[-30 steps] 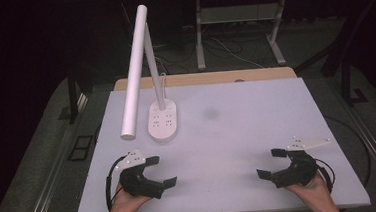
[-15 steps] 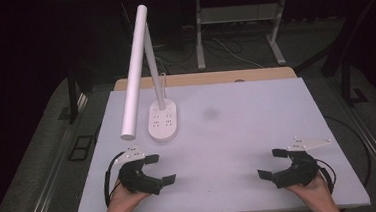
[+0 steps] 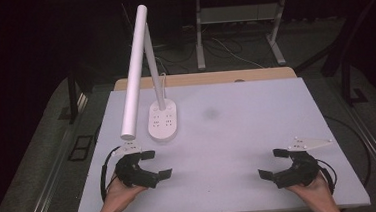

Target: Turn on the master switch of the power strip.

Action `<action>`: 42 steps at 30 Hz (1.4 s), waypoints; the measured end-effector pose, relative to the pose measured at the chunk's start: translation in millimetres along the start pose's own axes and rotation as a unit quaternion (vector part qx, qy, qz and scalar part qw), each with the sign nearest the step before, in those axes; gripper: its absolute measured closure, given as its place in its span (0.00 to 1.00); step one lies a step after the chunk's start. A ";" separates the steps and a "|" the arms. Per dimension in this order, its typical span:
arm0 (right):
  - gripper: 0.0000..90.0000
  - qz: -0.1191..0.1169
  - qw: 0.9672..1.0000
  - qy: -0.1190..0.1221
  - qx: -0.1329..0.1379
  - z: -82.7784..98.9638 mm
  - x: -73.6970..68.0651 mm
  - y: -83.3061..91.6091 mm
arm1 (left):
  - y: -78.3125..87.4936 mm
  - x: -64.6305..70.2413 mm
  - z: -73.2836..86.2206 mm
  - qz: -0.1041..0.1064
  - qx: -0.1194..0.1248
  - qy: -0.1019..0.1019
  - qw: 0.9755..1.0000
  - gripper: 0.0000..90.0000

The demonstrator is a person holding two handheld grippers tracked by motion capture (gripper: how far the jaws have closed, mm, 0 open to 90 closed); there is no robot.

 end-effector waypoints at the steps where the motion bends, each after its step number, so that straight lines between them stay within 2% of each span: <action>1: 0.00 0.001 1.000 0.000 -0.001 0.3 0.3 0.1 | 0.9 -1.3 -1.5 -0.001 0.001 0.000 1.000 0.00; 22: 0.00 0.003 1.000 0.002 0.001 1.1 1.5 1.2 | 16.2 -18.7 -30.7 -0.019 -0.003 -0.004 1.000 0.02; 42: 0.00 0.004 1.000 0.000 0.001 1.7 2.4 1.7 | 22.0 -39.0 -54.3 -0.045 -0.013 -0.004 0.999 0.02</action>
Point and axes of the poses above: each handheld gripper's, and its own axes: y roughly backward along the jaws, z roughly out of its underside, x roughly to its right, the point moved 9 cm from there along -y, roughly forward along the jaws, and after that the axes turned 11 degrees about y, right-handed, at the moved point
